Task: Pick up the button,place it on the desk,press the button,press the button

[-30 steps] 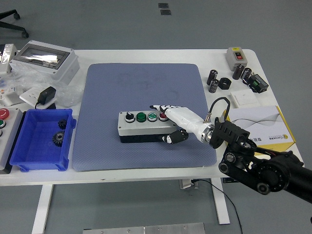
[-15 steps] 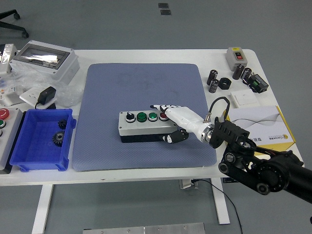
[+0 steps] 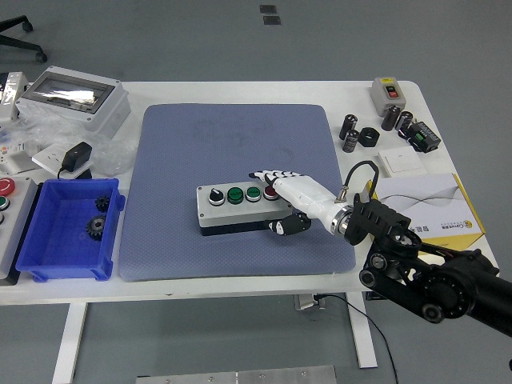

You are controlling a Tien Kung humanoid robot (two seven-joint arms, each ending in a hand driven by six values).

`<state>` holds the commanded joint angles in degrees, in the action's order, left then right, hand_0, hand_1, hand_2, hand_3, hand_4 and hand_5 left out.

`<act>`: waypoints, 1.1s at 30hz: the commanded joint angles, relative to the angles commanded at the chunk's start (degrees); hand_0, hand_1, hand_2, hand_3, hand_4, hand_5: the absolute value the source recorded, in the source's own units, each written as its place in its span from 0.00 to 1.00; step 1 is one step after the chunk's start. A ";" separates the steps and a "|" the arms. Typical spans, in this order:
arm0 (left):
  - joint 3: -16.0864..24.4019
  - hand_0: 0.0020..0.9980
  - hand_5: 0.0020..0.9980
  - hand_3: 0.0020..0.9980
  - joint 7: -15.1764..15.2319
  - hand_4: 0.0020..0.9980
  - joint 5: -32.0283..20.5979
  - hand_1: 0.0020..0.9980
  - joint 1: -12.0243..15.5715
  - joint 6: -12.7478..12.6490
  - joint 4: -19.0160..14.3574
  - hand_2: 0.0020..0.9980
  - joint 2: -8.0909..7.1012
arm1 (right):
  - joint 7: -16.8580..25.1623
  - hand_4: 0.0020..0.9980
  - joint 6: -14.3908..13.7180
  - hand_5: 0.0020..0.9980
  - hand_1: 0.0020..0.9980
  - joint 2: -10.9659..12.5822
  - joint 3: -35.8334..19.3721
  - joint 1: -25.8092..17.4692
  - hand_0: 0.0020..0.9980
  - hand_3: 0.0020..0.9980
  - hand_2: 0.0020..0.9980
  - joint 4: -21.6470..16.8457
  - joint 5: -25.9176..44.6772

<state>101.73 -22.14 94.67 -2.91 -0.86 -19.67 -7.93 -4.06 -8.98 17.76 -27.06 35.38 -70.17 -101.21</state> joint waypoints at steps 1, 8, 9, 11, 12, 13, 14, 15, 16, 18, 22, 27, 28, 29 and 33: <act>0.03 0.59 0.00 0.61 -0.06 0.13 0.02 0.48 0.01 0.04 -0.03 0.48 0.01 | -0.07 0.69 0.03 0.00 1.00 -0.01 -0.08 -0.01 0.99 1.00 1.00 -0.04 -0.18; 0.17 0.58 0.00 0.60 -0.03 0.11 0.17 0.47 0.14 0.25 -0.05 0.48 -0.02 | -0.46 0.71 0.80 0.00 1.00 0.60 -0.65 -0.03 1.00 1.00 1.00 -1.07 -0.22; 0.17 0.58 0.00 0.60 -0.01 0.11 0.17 0.47 0.15 0.27 -0.05 0.48 -0.02 | -0.47 0.71 0.97 0.00 1.00 0.78 -0.72 -0.01 1.00 1.00 1.00 -1.29 0.01; 0.17 0.58 0.00 0.60 -0.03 0.11 0.16 0.47 0.19 0.28 -0.06 0.48 -0.02 | -0.43 0.73 1.40 0.00 1.00 1.25 -0.81 0.10 1.00 1.00 1.00 -1.75 0.92; 0.17 0.58 0.00 0.60 -0.06 0.11 0.16 0.47 0.21 0.30 -0.06 0.48 -0.01 | -0.39 0.73 1.61 0.00 1.00 1.44 -0.81 0.15 1.00 1.00 1.00 -1.92 1.45; 0.17 0.58 0.00 0.60 -0.07 0.11 0.16 0.47 0.23 0.31 -0.07 0.48 -0.01 | -0.34 0.73 1.81 0.00 1.00 1.62 -0.81 0.17 1.00 1.00 1.00 -2.07 2.00; 0.17 0.58 0.00 0.60 -0.07 0.11 0.16 0.47 0.25 0.33 -0.06 0.48 0.00 | -0.29 0.73 2.03 0.00 1.00 1.79 -0.82 0.19 1.00 1.00 1.00 -2.21 2.58; 0.17 0.58 0.00 0.60 -0.06 0.11 0.17 0.47 0.26 0.35 -0.05 0.48 0.00 | -0.23 0.73 2.33 0.00 1.00 2.00 -0.83 0.19 1.00 1.00 1.00 -2.38 3.40; 0.18 0.58 0.00 0.60 -0.05 0.11 0.18 0.47 0.26 0.36 -0.05 0.48 0.00 | -0.19 0.73 2.50 0.00 1.00 2.15 -0.80 0.18 1.00 1.00 1.00 -2.50 4.00; 0.20 0.58 0.00 0.60 0.00 0.11 0.21 0.47 0.26 0.39 -0.03 0.48 -0.02 | -0.08 0.73 3.18 0.00 1.00 2.54 -0.83 0.20 1.00 1.00 1.00 -2.79 5.58; 0.22 0.58 0.00 0.60 0.08 0.11 0.26 0.47 0.19 0.44 0.02 0.48 -0.05 | 0.14 0.74 5.61 0.02 1.00 3.91 -1.20 0.56 1.00 1.00 1.00 -3.81 9.79; 0.23 0.58 0.00 0.60 0.18 0.11 0.29 0.47 0.17 0.46 0.08 0.48 -0.07 | 0.34 0.74 8.08 0.02 1.00 5.51 -1.60 0.72 1.00 1.00 1.00 -4.83 14.70; 0.24 0.57 0.00 0.60 0.15 0.12 0.32 0.47 0.18 0.46 0.07 0.47 -0.06 | 0.41 0.74 8.14 0.06 1.00 5.78 -1.65 0.69 1.00 1.00 1.00 -5.08 15.24; 0.24 0.57 0.00 0.60 0.14 0.12 0.35 0.47 0.18 0.47 0.07 0.47 -0.05 | 0.46 0.74 8.11 0.06 1.00 5.95 -1.66 0.65 1.00 1.00 1.00 -5.26 15.52; 0.18 0.57 0.00 0.60 0.12 0.12 0.33 0.47 0.21 0.45 0.10 0.47 -0.02 | 0.63 0.74 7.97 0.06 1.00 6.37 -1.69 0.45 1.00 1.00 1.00 -5.79 16.20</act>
<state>101.91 -22.02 95.00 -2.70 -0.41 -19.57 -7.95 -3.44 -1.01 24.12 -28.76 35.84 -75.96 -85.01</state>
